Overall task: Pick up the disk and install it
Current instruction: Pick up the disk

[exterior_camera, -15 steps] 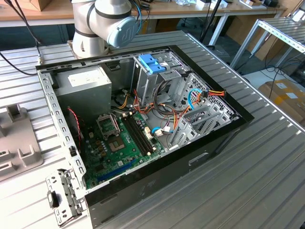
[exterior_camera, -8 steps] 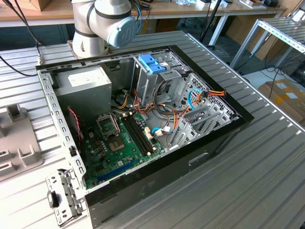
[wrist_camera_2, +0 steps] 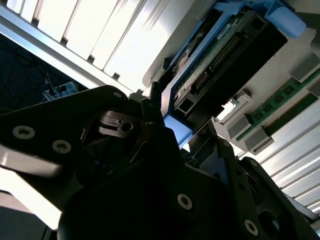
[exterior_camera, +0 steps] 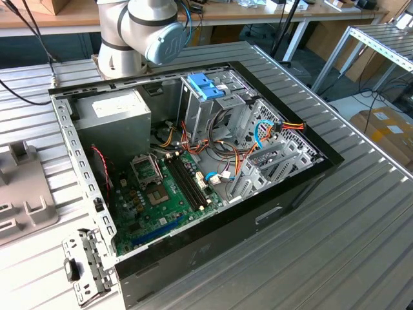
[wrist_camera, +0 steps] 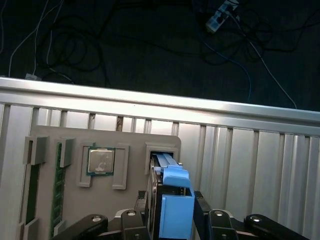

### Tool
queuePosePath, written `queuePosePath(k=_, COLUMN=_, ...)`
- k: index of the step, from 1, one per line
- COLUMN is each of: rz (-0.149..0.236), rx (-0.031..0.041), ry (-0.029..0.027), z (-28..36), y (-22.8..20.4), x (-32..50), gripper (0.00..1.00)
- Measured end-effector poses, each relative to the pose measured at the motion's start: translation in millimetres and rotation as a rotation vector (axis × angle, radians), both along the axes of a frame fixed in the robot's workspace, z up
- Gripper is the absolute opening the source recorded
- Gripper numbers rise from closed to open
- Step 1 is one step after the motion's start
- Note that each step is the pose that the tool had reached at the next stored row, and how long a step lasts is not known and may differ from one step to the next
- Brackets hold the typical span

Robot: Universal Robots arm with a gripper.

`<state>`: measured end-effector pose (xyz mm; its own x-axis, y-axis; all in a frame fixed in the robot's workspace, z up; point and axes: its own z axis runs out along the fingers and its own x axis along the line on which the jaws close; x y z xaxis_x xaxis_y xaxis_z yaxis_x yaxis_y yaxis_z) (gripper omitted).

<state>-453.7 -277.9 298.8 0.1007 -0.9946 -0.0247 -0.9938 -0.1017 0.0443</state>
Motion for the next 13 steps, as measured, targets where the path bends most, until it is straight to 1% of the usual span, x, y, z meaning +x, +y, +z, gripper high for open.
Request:
queuePosePath(k=4, rz=0.002, rx=0.0000, ry=0.0002, z=-3.2, y=0.0, x=-0.1, gripper=0.48)
queuePosePath(k=10, rz=0.002, rx=0.0000, ry=0.0001, z=-3.4, y=0.0, x=-0.1, gripper=0.48)
queuePosePath(k=11, rz=0.002, rx=0.0000, ry=0.0001, z=-3.4, y=0.0, x=-0.1, gripper=0.40)
queuePosePath(k=12, rz=0.002, rx=0.0000, ry=0.0001, z=-3.4, y=0.0, x=-0.1, gripper=0.40)
queuePosePath(k=13, rz=0.002, rx=0.0001, ry=0.0000, z=-3.4, y=0.0, x=-0.1, gripper=0.38)
